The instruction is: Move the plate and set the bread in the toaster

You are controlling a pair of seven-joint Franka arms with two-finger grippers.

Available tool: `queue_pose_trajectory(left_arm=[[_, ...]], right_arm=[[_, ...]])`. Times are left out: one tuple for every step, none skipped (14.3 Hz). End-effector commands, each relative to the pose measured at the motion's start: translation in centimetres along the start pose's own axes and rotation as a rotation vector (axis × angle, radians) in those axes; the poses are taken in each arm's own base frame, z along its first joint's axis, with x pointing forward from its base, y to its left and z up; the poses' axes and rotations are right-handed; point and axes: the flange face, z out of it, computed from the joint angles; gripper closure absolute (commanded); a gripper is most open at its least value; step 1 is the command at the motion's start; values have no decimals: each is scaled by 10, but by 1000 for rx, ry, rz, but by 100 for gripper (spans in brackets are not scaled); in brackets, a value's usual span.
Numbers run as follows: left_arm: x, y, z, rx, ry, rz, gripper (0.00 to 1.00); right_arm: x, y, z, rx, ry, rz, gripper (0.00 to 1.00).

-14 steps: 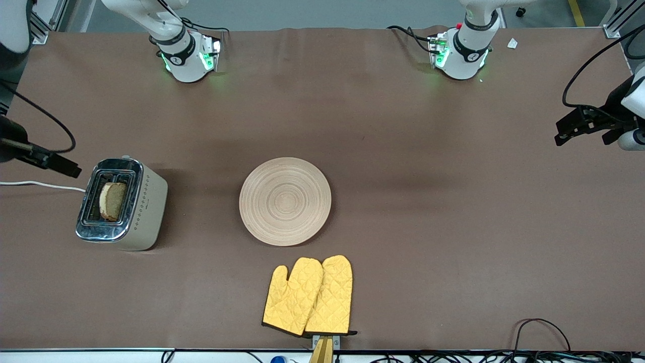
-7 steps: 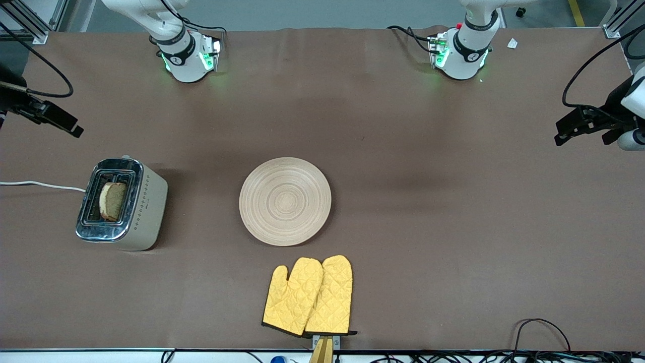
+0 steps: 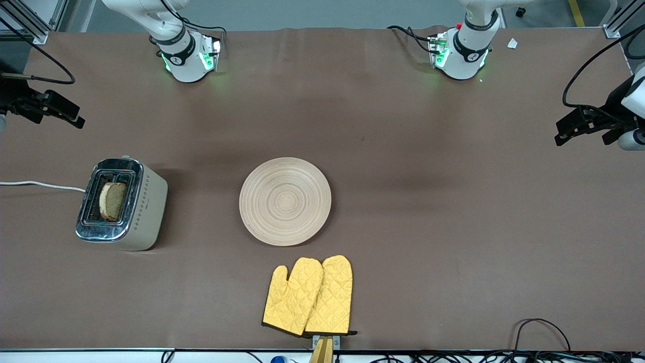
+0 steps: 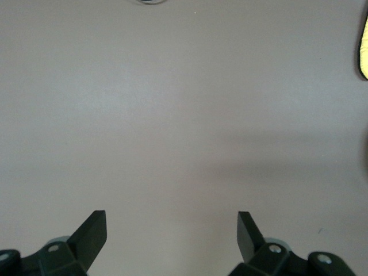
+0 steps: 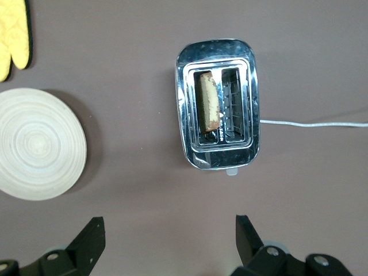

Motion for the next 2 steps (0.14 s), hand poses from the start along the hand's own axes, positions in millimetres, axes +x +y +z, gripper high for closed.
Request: queue_pose_trajectory(left_arm=[[2,-1,-5,-4,3,-1,0],[2,-1,-5,-4,3,-1,0]], right_arm=[[-12,-3,-2,-1,2,-84,0],[-12,-4,-1,-12,1,-104,0]])
